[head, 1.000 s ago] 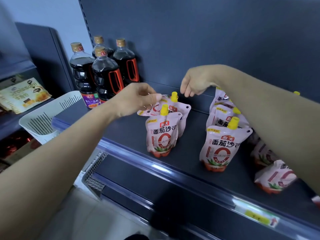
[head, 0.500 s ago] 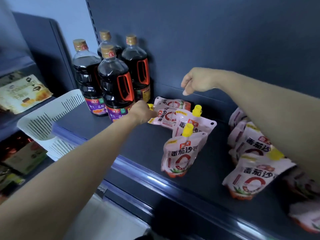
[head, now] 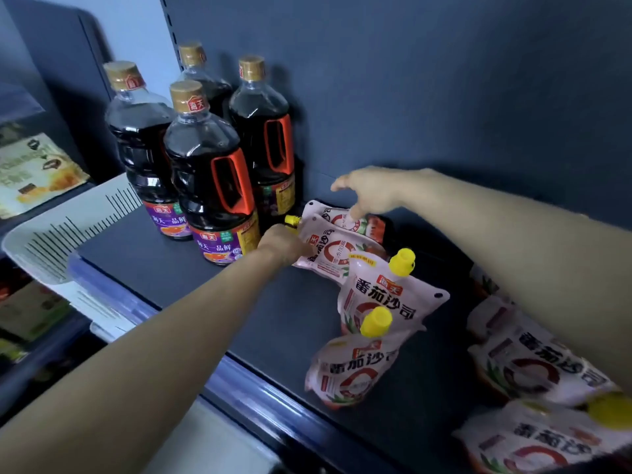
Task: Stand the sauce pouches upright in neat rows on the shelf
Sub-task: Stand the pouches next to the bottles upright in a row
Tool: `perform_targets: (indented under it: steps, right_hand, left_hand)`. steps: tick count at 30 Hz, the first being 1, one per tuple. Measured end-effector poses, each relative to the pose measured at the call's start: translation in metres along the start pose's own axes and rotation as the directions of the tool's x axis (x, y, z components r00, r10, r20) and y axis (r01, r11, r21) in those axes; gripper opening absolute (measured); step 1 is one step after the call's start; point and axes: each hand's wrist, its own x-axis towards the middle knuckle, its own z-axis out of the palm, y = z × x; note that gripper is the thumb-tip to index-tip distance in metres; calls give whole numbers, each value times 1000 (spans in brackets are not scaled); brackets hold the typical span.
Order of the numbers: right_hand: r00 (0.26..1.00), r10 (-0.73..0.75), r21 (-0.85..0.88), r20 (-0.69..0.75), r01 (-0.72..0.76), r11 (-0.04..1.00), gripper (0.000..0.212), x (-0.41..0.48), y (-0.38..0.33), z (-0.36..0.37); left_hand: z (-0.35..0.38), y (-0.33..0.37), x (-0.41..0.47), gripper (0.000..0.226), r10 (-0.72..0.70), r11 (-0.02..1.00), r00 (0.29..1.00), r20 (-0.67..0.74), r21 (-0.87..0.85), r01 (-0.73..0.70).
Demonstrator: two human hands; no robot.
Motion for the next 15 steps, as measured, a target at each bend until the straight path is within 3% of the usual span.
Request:
perform_targets:
  steps: [10,15]
  right_hand:
    - [984,-164,-173,65,173,970,80,60,1,23]
    - [973,-142,-232,182,183,955,90,84,-11,28]
  left_hand:
    - [4,-18,1,35,-126,960,983,-136,-268,86]
    - [-1,-25,-10,35,-137,940,976,-170,-333,74]
